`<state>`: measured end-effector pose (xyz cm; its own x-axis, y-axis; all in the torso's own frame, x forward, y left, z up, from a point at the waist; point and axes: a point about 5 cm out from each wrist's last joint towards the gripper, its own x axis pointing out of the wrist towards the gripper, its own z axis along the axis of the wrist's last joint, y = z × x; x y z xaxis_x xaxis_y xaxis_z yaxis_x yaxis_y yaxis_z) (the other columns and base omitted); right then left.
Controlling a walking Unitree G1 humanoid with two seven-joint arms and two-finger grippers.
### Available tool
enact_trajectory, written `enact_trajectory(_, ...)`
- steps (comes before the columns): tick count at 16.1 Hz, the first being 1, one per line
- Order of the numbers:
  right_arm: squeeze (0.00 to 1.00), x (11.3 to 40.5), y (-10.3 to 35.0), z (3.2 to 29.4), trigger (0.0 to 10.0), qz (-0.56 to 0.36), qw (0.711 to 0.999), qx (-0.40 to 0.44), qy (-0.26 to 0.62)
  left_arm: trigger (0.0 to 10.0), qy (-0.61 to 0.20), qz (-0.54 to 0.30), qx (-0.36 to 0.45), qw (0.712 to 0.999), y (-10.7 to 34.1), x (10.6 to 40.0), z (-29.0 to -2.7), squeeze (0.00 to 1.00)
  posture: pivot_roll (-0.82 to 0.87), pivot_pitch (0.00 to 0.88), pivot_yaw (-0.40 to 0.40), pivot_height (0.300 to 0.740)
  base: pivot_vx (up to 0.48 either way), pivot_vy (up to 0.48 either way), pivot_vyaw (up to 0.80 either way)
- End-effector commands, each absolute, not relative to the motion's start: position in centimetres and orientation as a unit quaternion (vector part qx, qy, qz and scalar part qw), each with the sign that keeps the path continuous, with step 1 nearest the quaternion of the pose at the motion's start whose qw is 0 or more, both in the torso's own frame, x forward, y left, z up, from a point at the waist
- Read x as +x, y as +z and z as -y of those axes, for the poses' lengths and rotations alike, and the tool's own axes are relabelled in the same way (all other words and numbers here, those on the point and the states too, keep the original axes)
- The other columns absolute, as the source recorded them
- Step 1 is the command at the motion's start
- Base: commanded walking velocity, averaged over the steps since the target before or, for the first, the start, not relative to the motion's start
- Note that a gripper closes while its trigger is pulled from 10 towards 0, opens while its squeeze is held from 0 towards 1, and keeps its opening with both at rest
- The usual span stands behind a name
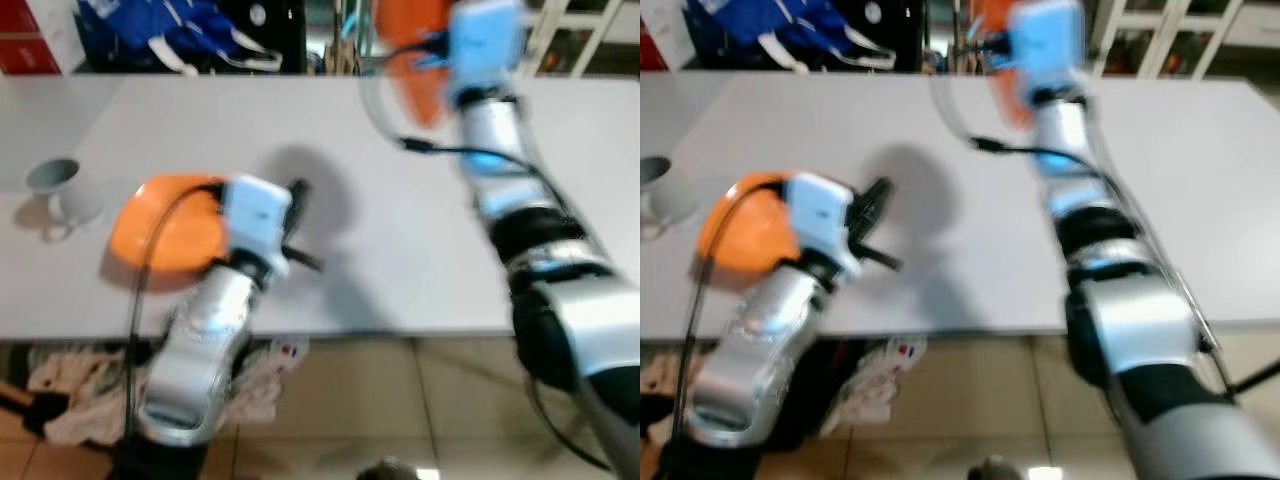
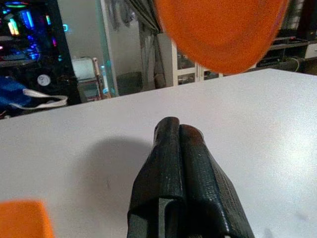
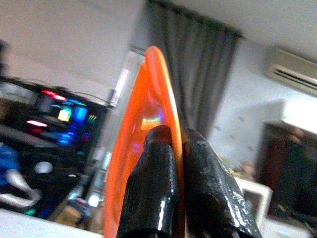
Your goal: Setting the table
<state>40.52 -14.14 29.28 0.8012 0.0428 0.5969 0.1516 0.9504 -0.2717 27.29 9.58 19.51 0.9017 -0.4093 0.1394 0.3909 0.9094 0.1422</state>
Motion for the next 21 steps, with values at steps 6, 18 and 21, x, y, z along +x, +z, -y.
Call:
enact_trajectory(6, 0.0, 40.6, 31.2, 11.9, 10.0, 0.315, 0.947, -0.039, 0.045, 10.0, -0.19, 0.087, 0.057, 0.976, 19.9, 27.2, -10.2, 0.0, 0.09, 0.0, -0.002, 0.74, 0.0, 0.0, 0.0)
enact_trajectory(18, 0.0, 42.8, 27.6, 13.6, 10.0, 0.071, 0.914, 0.4, 0.024, 10.0, -0.171, 0.045, 0.059, 0.982, 19.2, 25.6, -12.1, 0.0, 0.17, 0.0, 0.004, 0.74, 0.0, 0.0, 0.0)
enact_trajectory(21, 0.0, 42.8, 25.1, 13.6, 10.0, 0.018, 0.904, 0.426, 0.011, 10.0, -0.172, 0.038, 0.057, 0.983, 19.2, 25.3, -12.1, 0.0, 0.17, 0.0, 0.003, 0.74, 0.0, 0.0, 0.0)
